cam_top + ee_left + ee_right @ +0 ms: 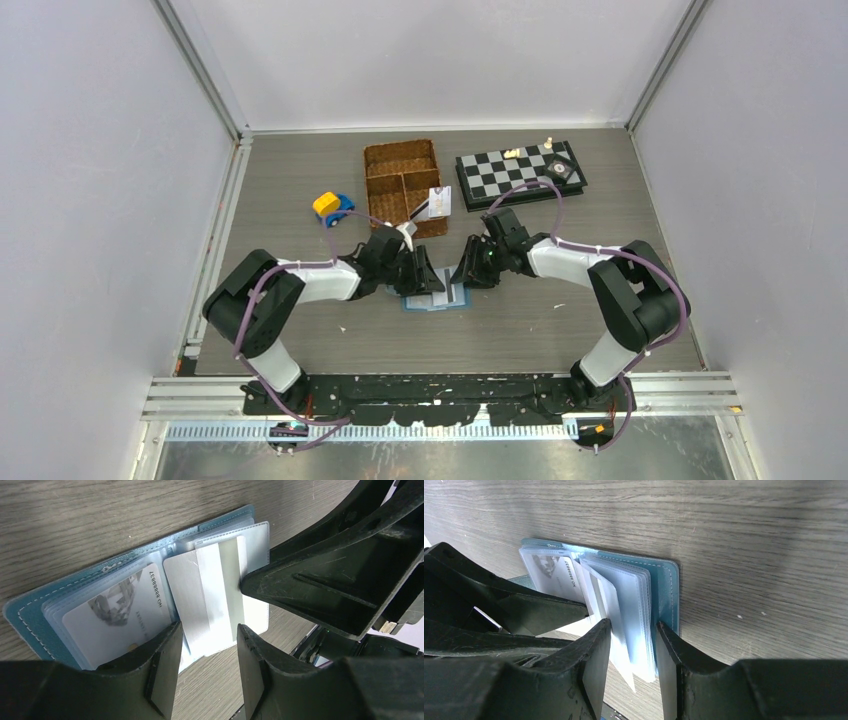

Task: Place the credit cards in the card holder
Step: Insert the credit card into the card holder.

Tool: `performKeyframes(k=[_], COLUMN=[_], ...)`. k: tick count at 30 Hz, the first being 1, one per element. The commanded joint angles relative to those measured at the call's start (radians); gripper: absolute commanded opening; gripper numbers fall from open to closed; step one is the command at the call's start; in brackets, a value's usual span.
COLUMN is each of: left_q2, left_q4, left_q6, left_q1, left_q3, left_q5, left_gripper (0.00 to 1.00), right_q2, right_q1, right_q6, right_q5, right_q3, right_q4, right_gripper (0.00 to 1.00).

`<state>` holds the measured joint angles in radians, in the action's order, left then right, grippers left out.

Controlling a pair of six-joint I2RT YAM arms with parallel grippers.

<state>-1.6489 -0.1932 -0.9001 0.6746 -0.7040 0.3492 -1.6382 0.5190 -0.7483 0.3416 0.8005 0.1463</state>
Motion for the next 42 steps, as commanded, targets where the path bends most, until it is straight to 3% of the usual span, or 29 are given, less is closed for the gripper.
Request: performKeyframes(k=[1,20,42], left_q2=[-0.029,-0.033,-0.012], left_q4=[0.045,-0.116,0.000], left_q6=[0.035,0.007,0.101], left_q1=[0.013,0.070,0.118], left_q3=[-0.015,-0.021,-0.122], left_q5=[-0.024,-0.030,-0.082], left_gripper=[0.47,0.43,0.45], right_q2=[0.005,0.000,0.038], right_q1=[0.003,0.015,0.031], right_q6=[0.012,-0.018,-0.035], right_q5=[-0.063,-0.073,-0.115], right_q3=[-0.016,-0.035,-0.024], right_q4=[0.069,0.045,0.075], right_gripper=[0.44,0.46,0.46])
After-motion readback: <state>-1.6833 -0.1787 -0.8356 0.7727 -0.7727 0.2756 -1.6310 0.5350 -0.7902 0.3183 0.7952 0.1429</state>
